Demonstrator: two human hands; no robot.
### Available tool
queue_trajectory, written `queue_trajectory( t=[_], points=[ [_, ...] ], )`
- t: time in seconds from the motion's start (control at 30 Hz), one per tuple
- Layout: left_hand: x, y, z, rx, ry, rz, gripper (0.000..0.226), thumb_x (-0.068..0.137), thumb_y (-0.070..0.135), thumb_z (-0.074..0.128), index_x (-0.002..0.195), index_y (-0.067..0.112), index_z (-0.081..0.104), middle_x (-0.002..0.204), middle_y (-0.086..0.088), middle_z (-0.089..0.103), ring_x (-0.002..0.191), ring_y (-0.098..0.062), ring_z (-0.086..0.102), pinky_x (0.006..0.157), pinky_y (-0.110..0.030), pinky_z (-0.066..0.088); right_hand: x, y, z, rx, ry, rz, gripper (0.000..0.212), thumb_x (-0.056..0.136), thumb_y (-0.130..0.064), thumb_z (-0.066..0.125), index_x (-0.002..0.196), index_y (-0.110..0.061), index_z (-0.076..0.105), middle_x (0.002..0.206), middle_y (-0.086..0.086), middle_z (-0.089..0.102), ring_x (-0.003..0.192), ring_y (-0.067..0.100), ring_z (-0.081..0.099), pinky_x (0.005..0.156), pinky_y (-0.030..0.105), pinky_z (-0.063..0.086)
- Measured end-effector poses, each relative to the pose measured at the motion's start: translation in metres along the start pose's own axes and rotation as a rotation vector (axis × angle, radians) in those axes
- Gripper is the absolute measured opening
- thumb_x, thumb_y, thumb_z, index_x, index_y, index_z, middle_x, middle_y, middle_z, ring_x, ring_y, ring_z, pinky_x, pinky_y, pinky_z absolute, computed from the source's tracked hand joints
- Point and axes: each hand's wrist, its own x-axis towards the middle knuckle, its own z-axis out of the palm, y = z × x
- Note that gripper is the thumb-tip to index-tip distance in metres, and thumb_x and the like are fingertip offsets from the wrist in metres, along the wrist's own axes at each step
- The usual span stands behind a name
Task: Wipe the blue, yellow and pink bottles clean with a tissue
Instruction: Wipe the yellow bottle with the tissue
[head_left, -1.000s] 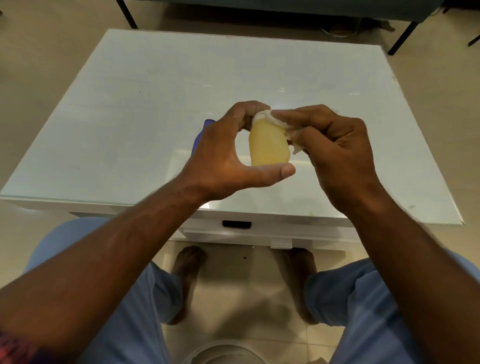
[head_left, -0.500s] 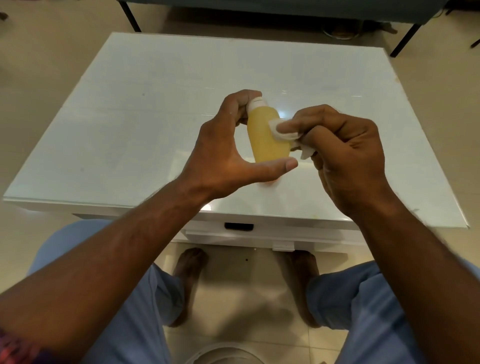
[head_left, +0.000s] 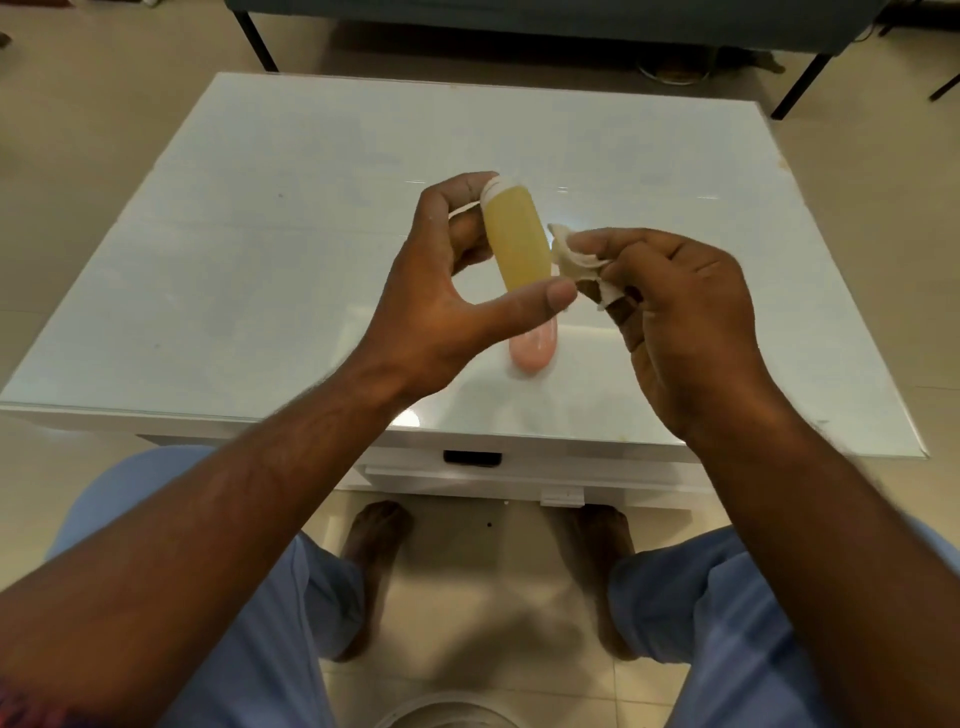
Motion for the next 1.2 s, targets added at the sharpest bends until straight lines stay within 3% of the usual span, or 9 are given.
queue_trajectory(
  t=[0.1, 0.2, 0.3, 0.47, 0.67, 0.83, 0.97, 1.07, 1.2],
  points=[
    [-0.003, 0.003, 0.004, -0.137, -0.048, -0.055, 0.116, 0.061, 0.074, 0.078, 0.148, 0.016, 0.027, 0.152, -0.001, 0.047, 0.137, -0.02, 0.051, 0.111, -0.046, 0.047, 0.0, -0.003, 0.001, 0.168, -0.046, 0.309, 0.019, 0.101, -0.015, 0.063, 0.108, -0.003, 0.075, 0.105, 0.017, 0.08, 0.109, 0.031, 0.076, 0.098, 0.036, 0.061],
    [-0.002, 0.001, 0.004, -0.075, -0.083, -0.065, 0.118, 0.06, 0.078, 0.076, 0.148, 0.02, 0.025, 0.155, 0.0, 0.043, 0.14, -0.021, 0.048, 0.111, -0.047, 0.046, -0.004, -0.005, 0.002, 0.258, -0.126, 0.422, 0.045, 0.1, -0.03, 0.065, 0.129, 0.004, 0.064, 0.117, 0.025, 0.076, 0.117, 0.036, 0.074, 0.102, 0.04, 0.06],
    [0.002, 0.003, -0.003, 0.115, -0.106, -0.021, 0.115, 0.058, 0.083, 0.071, 0.147, 0.023, 0.027, 0.15, 0.008, 0.042, 0.136, -0.011, 0.047, 0.113, -0.037, 0.043, -0.003, -0.004, 0.003, 0.193, -0.102, 0.338, 0.032, 0.102, -0.017, 0.065, 0.123, 0.007, 0.069, 0.121, 0.025, 0.074, 0.117, 0.037, 0.073, 0.104, 0.043, 0.059],
    [0.001, 0.001, -0.013, 0.333, -0.168, 0.047, 0.117, 0.058, 0.079, 0.074, 0.149, 0.024, 0.026, 0.148, 0.01, 0.039, 0.133, -0.009, 0.044, 0.111, -0.039, 0.046, 0.001, -0.007, 0.0, 0.226, -0.065, 0.325, 0.012, 0.101, -0.009, 0.064, 0.102, -0.001, 0.072, 0.081, 0.002, 0.072, 0.074, 0.012, 0.072, 0.074, 0.025, 0.06],
    [-0.001, -0.002, -0.014, 0.565, -0.132, 0.114, 0.118, 0.057, 0.087, 0.068, 0.148, 0.02, 0.032, 0.145, 0.003, 0.041, 0.127, -0.016, 0.042, 0.104, -0.047, 0.045, 0.001, -0.002, 0.001, 0.185, -0.085, 0.36, 0.029, 0.097, -0.009, 0.068, 0.123, 0.005, 0.069, 0.112, 0.013, 0.075, 0.099, 0.022, 0.075, 0.087, 0.034, 0.062],
    [-0.001, -0.003, -0.013, 0.715, -0.099, 0.159, 0.117, 0.057, 0.085, 0.07, 0.147, 0.018, 0.035, 0.142, -0.002, 0.04, 0.122, -0.018, 0.04, 0.1, -0.044, 0.045, 0.002, 0.004, -0.002, 0.031, -0.112, 0.285, 0.012, 0.091, -0.009, 0.074, 0.103, -0.006, 0.075, 0.101, 0.01, 0.077, 0.099, 0.025, 0.074, 0.096, 0.042, 0.058],
    [-0.001, -0.001, -0.007, 0.675, -0.058, 0.188, 0.131, 0.059, 0.078, 0.076, 0.157, 0.011, 0.02, 0.145, -0.008, 0.038, 0.123, -0.019, 0.04, 0.104, -0.038, 0.044, 0.002, 0.008, 0.0, -0.048, -0.085, 0.206, 0.006, 0.091, -0.009, 0.077, 0.094, -0.015, 0.076, 0.097, 0.009, 0.074, 0.097, 0.028, 0.067, 0.091, 0.044, 0.054],
    [0.0, -0.001, -0.006, 0.69, -0.05, 0.193, 0.127, 0.061, 0.076, 0.077, 0.157, 0.011, 0.022, 0.148, -0.007, 0.039, 0.125, -0.02, 0.041, 0.106, -0.04, 0.043, 0.003, 0.009, 0.0, -0.107, -0.073, 0.163, 0.011, 0.083, -0.022, 0.083, 0.093, -0.021, 0.078, 0.099, 0.015, 0.073, 0.094, 0.026, 0.067, 0.088, 0.04, 0.055],
    [-0.006, 0.001, -0.004, 0.628, -0.092, 0.151, 0.115, 0.061, 0.081, 0.071, 0.149, 0.017, 0.032, 0.141, 0.002, 0.045, 0.121, -0.013, 0.044, 0.102, -0.039, 0.046, 0.0, 0.006, 0.0, -0.022, -0.06, 0.074, 0.018, 0.088, -0.027, 0.071, 0.102, -0.019, 0.079, 0.104, 0.007, 0.078, 0.102, 0.026, 0.072, 0.095, 0.042, 0.059]
  ],
)
